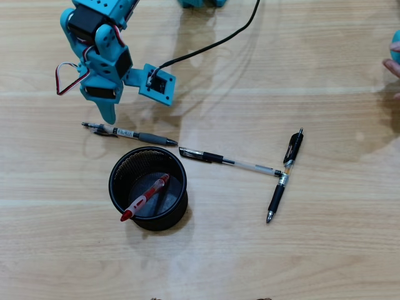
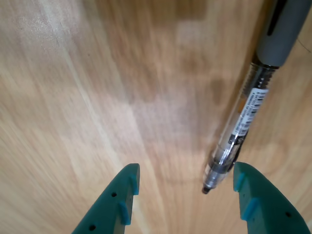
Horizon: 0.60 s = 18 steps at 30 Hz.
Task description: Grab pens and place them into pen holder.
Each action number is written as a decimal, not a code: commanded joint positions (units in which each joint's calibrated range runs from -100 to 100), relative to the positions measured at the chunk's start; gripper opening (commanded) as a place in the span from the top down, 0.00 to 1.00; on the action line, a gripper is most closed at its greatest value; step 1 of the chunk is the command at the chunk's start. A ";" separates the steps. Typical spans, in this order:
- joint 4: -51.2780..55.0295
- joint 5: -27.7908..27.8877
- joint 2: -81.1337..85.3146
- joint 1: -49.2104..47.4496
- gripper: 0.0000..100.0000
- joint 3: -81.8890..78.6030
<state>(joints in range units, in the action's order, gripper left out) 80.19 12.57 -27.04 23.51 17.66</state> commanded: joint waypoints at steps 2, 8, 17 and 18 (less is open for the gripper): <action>-3.91 1.18 -0.01 -1.50 0.78 0.31; -7.43 0.81 -0.09 -3.43 0.78 0.40; -10.96 0.55 -4.91 -4.00 0.78 0.58; -11.30 -0.03 -6.18 -3.92 0.78 0.58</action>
<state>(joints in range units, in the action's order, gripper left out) 70.11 13.56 -31.10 20.05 17.13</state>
